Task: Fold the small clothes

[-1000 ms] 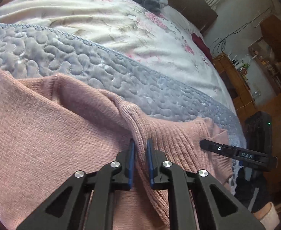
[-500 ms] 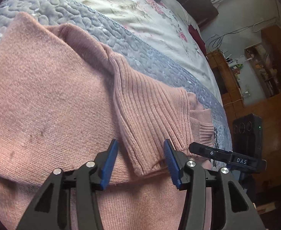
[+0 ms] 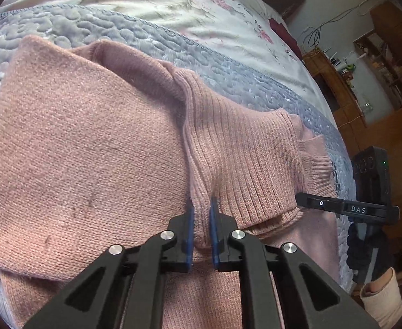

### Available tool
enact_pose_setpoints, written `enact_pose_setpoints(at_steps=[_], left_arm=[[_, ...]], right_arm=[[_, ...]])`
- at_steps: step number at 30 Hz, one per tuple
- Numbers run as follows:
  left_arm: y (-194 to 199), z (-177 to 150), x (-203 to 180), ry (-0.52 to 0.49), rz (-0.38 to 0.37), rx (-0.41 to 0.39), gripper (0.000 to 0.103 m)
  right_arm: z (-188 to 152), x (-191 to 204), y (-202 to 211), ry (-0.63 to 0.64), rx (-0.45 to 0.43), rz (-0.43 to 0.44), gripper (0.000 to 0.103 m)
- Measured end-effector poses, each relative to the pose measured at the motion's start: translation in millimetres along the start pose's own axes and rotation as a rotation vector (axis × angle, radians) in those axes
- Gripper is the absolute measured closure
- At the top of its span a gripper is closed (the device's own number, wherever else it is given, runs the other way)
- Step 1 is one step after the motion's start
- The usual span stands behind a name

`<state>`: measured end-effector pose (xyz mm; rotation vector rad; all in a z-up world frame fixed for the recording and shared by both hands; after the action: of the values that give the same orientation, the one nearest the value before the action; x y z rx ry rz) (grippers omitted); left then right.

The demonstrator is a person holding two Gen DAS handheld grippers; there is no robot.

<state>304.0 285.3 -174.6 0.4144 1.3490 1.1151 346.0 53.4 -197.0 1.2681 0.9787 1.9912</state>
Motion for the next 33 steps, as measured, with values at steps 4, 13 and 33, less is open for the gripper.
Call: enact_pose_setpoints(at_steps=[4,13,33], left_arm=[[24.6,-14.9,-12.9,-0.056,0.081,-0.054,0.082],[127.6,-151.7,13.5,-0.055,0.233,-0.114,0.055],[195.4,-314.6,76.5,0.050,0.390,-0.076,0.046]], right_arm=[[-9.8,7.1,19.2,0.020,-0.042,0.007,0.084],[-156.0,39.1,125.3,0.074,-0.142,-0.168,0.064],[-363.6,41.6,159.2,-0.051,-0.045,-0.252,0.056]])
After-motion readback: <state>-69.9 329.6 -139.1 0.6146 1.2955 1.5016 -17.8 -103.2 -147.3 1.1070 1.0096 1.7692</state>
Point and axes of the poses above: each gripper's, at about its wrist camera, not at the fingertips, and y roughly against the way its jaws point, x to its left, z to its top, the point moved 4 cm from there along -y, roughly the way its jaws point, and after that the axes turned 13 degrees about y, right-handed, at the moved point
